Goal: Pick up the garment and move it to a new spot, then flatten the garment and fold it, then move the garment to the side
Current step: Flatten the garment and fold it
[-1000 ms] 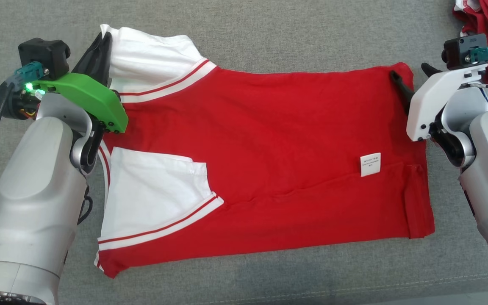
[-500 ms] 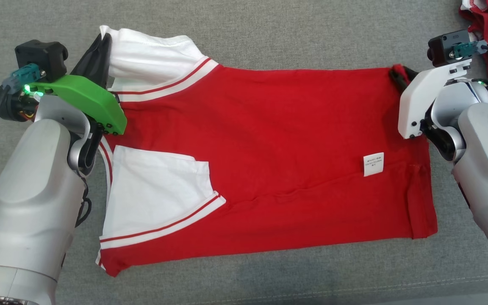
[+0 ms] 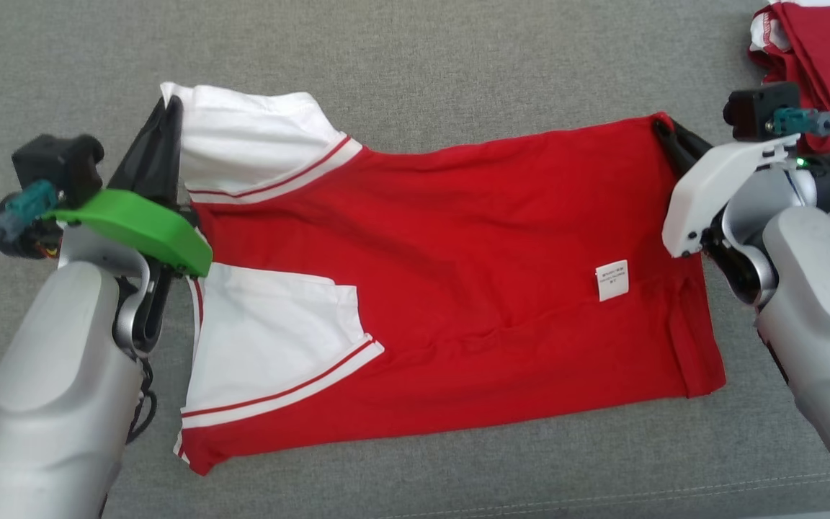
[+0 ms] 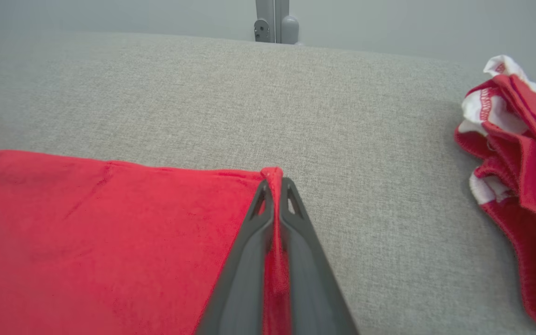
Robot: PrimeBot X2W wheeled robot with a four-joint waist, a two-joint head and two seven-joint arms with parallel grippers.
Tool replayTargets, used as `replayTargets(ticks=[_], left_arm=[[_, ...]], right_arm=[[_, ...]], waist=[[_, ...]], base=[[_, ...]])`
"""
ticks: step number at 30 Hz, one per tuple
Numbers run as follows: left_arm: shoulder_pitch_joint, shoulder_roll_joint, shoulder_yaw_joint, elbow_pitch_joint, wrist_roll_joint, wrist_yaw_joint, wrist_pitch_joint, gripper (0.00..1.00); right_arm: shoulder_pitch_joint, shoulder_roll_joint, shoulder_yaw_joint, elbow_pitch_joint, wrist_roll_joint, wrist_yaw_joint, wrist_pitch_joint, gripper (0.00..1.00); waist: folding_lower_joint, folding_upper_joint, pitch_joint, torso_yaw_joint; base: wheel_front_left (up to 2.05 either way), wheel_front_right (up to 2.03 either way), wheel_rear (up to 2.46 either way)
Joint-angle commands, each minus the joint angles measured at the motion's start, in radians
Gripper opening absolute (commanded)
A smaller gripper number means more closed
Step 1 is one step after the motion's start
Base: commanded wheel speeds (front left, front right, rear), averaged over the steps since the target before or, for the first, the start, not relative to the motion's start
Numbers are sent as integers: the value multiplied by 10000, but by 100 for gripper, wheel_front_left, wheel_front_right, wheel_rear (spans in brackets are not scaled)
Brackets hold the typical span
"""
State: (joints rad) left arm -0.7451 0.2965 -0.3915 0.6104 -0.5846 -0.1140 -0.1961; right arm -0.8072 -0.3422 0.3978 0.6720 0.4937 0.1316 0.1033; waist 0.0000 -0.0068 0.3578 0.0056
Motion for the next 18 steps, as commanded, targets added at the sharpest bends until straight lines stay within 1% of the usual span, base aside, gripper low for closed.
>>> replayTargets(ticks=[1,6,10,12,13,18], left_arm=[[571,162,68,-436,-123,110,-125,0],[2336,430,254,-2240,-186,560,-345,0],[3987,537,421,-3756,-435,1107,-354,0],[4753,504,488,-4418,-582,1406,-348,0],[4753,504,488,-4418,-582,1406,-348,0],[6219,274,601,-5260,-987,1927,-324,0]], right_arm=[[483,-92,8,-294,196,-18,-282,0],[2032,-285,-286,-1399,541,-18,-911,0],[3350,-251,-771,-2360,549,-18,-1194,0],[3976,-187,-1095,-2787,446,-18,-1298,0],[3976,-187,-1095,-2787,446,-18,-1298,0],[5158,181,-1904,-3567,125,-18,-1183,0]], waist=[[0,68,-364,11],[0,68,-850,41],[0,68,-1174,6],[0,68,-1303,-4],[0,68,-1303,-4],[0,68,-1523,-34]], base=[[0,0,0],[0,0,0],[0,0,0],[0,0,0],[0,0,0],[0,0,0]])
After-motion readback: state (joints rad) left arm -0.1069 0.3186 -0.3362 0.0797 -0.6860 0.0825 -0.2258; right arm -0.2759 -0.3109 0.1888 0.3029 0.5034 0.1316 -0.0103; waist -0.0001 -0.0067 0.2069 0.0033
